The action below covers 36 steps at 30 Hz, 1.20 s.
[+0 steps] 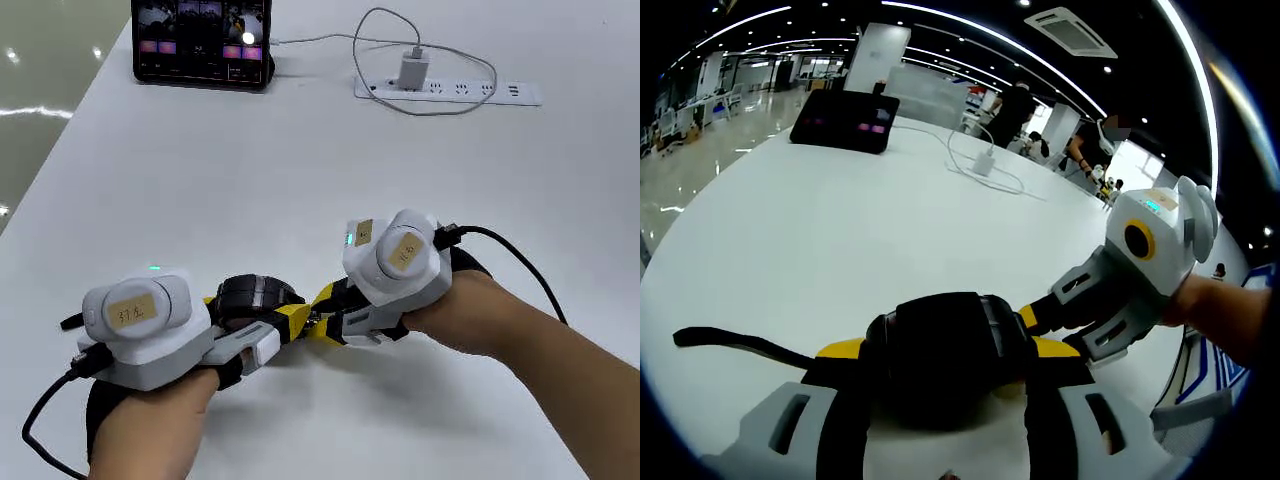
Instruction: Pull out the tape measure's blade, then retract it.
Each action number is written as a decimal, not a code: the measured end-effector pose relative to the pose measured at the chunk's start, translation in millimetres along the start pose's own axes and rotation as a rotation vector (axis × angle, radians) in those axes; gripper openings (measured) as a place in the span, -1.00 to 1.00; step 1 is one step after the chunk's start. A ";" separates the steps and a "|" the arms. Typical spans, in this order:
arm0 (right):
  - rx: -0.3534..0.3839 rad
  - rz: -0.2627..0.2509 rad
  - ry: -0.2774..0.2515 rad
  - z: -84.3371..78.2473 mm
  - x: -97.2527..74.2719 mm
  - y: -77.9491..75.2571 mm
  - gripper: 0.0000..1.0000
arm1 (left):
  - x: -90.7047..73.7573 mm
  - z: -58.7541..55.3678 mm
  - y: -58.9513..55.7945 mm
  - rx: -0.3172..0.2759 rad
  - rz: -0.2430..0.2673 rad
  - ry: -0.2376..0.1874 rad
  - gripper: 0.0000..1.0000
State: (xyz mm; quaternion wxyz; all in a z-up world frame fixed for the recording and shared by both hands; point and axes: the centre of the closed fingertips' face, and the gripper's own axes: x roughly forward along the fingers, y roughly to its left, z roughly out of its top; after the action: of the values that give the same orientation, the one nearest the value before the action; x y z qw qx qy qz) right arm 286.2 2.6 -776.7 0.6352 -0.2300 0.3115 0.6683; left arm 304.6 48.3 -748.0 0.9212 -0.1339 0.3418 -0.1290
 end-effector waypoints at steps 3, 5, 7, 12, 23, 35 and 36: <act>-0.013 -0.005 0.002 0.7 -0.6 0.2 -0.67 | -0.4 -0.2 -1.0 0.001 -0.006 -0.001 0.18; -0.005 0.007 0.001 0.2 -1.6 1.9 -0.52 | -0.8 0.0 -1.2 0.000 -0.008 -0.002 0.18; -0.005 0.001 -0.002 -0.5 -2.9 0.9 -0.47 | -1.4 0.2 -1.0 0.008 -0.009 0.001 0.18; -0.004 -0.002 -0.013 1.5 -3.9 1.4 -0.46 | -2.7 -1.2 0.2 0.016 -0.013 0.015 0.19; 0.019 -0.023 -0.038 4.6 -9.6 -1.0 -0.42 | -5.7 5.5 3.1 0.024 -0.026 -0.009 0.30; 0.042 -0.035 -0.056 3.0 -15.6 2.6 -0.30 | -11.6 8.7 4.4 0.101 -0.034 -0.012 0.43; 0.044 -0.047 -0.060 1.9 -17.3 2.5 -0.27 | -12.9 8.8 5.8 0.119 -0.032 -0.009 0.45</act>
State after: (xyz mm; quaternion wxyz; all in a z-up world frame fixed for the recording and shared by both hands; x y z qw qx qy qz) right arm 285.4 -8.3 -763.0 0.6647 -0.2029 0.3014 0.6528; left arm 301.8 59.3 -735.8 0.9270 -0.0848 0.3270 -0.1632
